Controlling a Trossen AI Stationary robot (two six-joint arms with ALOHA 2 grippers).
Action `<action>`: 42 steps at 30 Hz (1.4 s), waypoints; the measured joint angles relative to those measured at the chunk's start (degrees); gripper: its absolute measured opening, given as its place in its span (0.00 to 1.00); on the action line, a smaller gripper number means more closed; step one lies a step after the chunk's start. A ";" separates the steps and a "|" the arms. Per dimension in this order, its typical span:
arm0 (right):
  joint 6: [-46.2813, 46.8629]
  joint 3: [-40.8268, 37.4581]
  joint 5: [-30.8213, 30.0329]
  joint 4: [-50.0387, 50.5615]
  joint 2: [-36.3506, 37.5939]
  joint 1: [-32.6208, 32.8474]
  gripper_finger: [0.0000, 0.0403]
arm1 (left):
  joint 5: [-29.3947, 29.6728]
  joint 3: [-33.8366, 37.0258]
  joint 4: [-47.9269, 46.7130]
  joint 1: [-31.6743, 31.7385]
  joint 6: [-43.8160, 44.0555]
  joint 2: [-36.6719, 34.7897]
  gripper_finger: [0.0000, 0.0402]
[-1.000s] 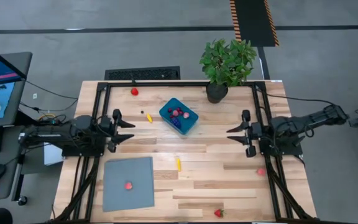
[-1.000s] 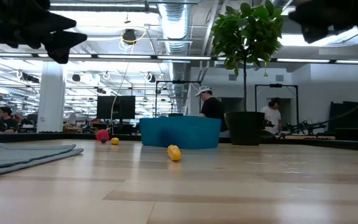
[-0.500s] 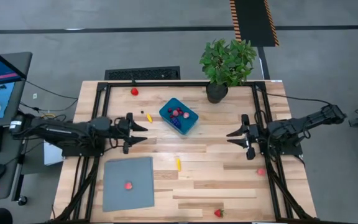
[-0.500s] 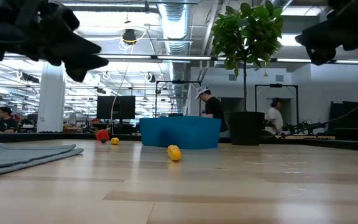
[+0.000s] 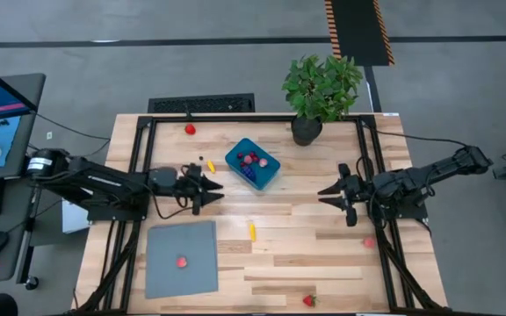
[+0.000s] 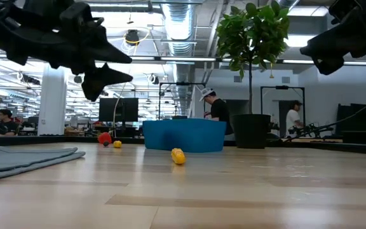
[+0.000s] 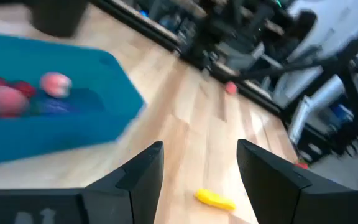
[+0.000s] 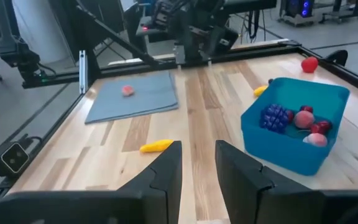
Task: Pick and placing Produce into tupperware
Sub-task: Put the bottom corn into the container
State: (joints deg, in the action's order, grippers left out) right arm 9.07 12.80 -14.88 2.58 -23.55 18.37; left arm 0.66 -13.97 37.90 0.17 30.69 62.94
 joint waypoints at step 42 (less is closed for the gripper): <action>4.47 0.07 3.06 3.86 -0.07 0.02 0.29 | 11.18 -45.87 -45.15 -15.96 -25.21 39.41 0.39</action>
State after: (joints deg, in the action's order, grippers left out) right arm 13.54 12.86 -11.81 6.44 -23.62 18.39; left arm 11.84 -59.83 -7.24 -15.80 5.48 102.35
